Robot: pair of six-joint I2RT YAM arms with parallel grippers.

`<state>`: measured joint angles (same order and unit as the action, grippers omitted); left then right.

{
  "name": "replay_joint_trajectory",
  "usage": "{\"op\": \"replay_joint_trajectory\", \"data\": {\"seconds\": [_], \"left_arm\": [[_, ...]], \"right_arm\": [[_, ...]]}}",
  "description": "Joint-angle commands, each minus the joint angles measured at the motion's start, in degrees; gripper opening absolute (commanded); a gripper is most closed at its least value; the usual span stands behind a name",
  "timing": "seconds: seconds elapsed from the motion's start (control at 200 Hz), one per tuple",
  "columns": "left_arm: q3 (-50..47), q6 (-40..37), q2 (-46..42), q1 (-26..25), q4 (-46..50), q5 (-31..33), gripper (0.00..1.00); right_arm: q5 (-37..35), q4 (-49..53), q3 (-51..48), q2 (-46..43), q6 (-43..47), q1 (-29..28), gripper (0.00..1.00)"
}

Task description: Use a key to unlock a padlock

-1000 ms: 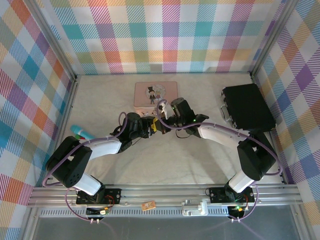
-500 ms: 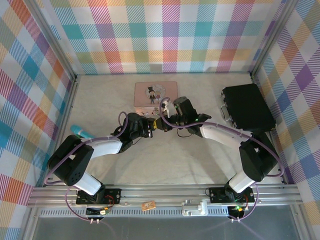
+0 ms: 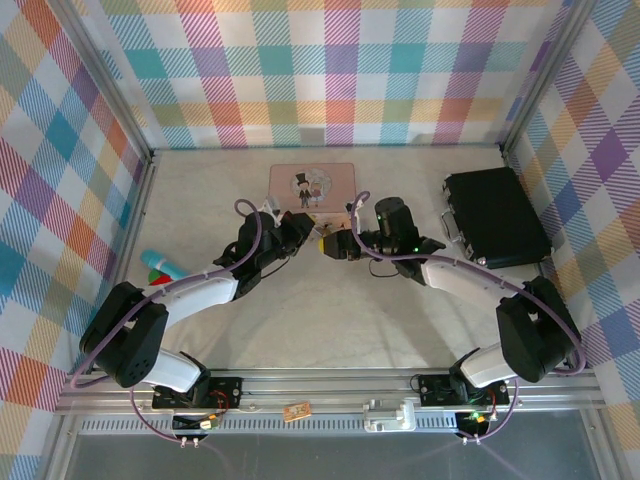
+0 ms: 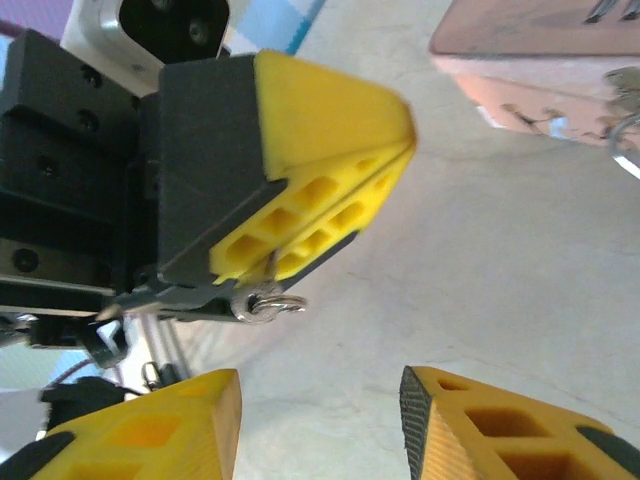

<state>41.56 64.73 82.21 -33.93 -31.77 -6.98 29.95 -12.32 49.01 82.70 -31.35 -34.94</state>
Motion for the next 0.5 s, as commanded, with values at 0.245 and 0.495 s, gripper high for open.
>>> {"op": "replay_joint_trajectory", "data": {"seconds": [0.245,0.495], "left_arm": [[-2.69,-7.58,-0.85,-1.30,-11.66,-0.30,0.00],[-3.90,-5.24,-0.78,-2.12,-15.70,-1.45,0.00]], "right_arm": [[8.20,-21.89,-3.64,3.73,-10.90,-0.13,0.37],[7.71,-25.58,-2.92,5.70,-12.50,-0.13,0.29]]}}
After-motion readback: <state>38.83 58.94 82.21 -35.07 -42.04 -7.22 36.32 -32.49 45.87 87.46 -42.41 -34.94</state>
